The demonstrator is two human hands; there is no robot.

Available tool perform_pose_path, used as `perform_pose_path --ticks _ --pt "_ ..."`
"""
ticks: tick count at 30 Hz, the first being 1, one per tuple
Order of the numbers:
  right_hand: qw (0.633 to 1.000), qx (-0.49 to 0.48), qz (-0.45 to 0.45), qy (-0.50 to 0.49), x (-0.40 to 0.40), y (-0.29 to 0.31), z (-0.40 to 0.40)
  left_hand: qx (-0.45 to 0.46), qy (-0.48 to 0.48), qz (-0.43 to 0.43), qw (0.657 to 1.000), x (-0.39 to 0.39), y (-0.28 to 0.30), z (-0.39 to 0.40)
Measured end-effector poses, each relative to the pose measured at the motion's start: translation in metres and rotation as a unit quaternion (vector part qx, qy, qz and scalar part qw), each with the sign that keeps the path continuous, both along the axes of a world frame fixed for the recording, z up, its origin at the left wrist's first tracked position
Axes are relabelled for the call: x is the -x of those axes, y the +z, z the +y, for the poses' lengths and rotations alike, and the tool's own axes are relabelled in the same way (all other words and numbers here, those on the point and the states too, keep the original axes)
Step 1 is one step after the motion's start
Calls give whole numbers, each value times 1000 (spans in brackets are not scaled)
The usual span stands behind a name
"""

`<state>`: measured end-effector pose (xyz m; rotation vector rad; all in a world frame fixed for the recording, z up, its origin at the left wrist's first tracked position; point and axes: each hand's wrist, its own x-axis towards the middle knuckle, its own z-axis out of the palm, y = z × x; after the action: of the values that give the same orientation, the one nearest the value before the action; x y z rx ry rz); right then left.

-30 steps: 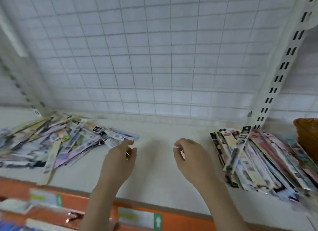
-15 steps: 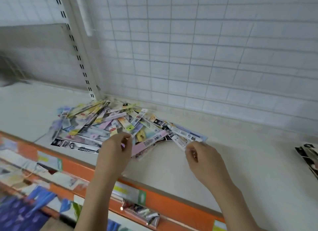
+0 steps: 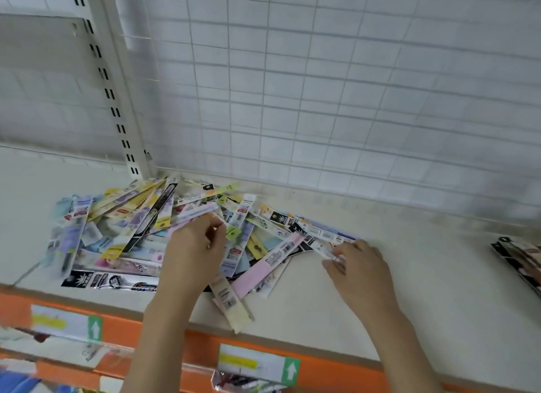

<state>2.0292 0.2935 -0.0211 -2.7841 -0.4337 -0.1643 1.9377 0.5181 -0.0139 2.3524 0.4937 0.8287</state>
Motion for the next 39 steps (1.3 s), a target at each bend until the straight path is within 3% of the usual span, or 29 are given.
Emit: perform_pose_path --ticks 4,11,16,21,29,34,37,39 --pt "1000 17 -21 9 -7 3 0 18 -22 -1 1000 -8 -2 0" --pt "999 -45 -15 6 -30 25 20 37 13 4 999 8 4 19" --pt "995 35 80 48 -50 18 32 36 33 12 999 19 8 31" --pt "994 79 30 72 -56 22 27 43 44 25 998 15 10 30" --pt "995 -40 75 45 -59 38 -4 34 31 26 999 -18 15 10" --pt "993 -91 72 25 -57 35 -14 6 0 140 990 -47 14 5" --pt "994 -75 -51 59 -52 30 -18 -31 10 225 974 -64 19 6" --pt "994 -101 16 30 -50 28 -16 -46 14 266 963 -73 21 6"
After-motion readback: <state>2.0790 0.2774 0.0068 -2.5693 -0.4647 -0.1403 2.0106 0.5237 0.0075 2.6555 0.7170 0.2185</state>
